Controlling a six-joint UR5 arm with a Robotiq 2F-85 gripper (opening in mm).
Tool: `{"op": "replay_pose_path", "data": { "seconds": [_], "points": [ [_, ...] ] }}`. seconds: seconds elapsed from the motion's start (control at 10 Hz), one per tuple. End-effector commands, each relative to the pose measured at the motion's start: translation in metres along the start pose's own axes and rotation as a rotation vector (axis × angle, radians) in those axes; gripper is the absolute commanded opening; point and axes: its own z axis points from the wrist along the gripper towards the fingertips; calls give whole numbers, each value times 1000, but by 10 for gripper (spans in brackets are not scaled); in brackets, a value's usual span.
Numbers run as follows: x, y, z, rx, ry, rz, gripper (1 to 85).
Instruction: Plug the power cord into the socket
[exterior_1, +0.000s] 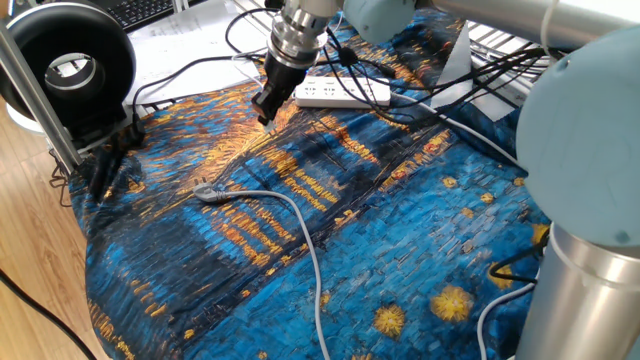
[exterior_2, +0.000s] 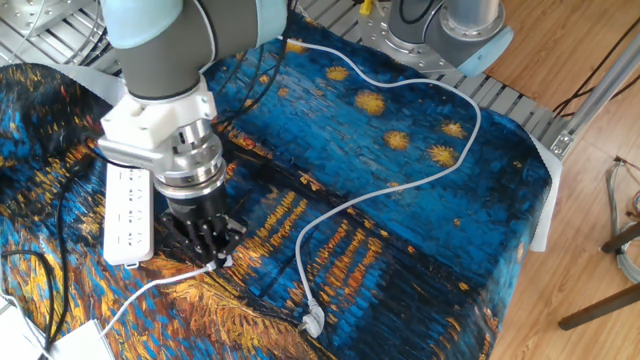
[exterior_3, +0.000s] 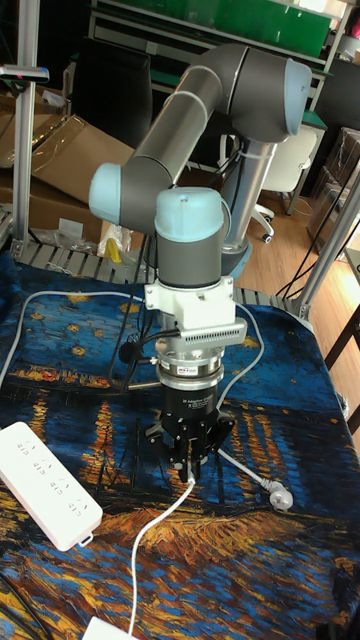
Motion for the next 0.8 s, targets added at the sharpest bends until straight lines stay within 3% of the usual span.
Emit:
{"op": "replay_pose_path", "data": {
  "seconds": [0.0, 0.2, 0.3, 0.4, 0.5, 0.7],
  "points": [
    [6, 2, -22, -30, -33, 14, 13],
    [41, 0, -48, -50, -39, 20, 13],
    [54, 7, -53, -68, -51, 43, 13],
    [61, 15, -55, -79, -70, 65, 13],
    [65, 15, -55, -64, -86, 60, 13],
    [63, 20, -55, -62, -122, 80, 13]
  ]
}}
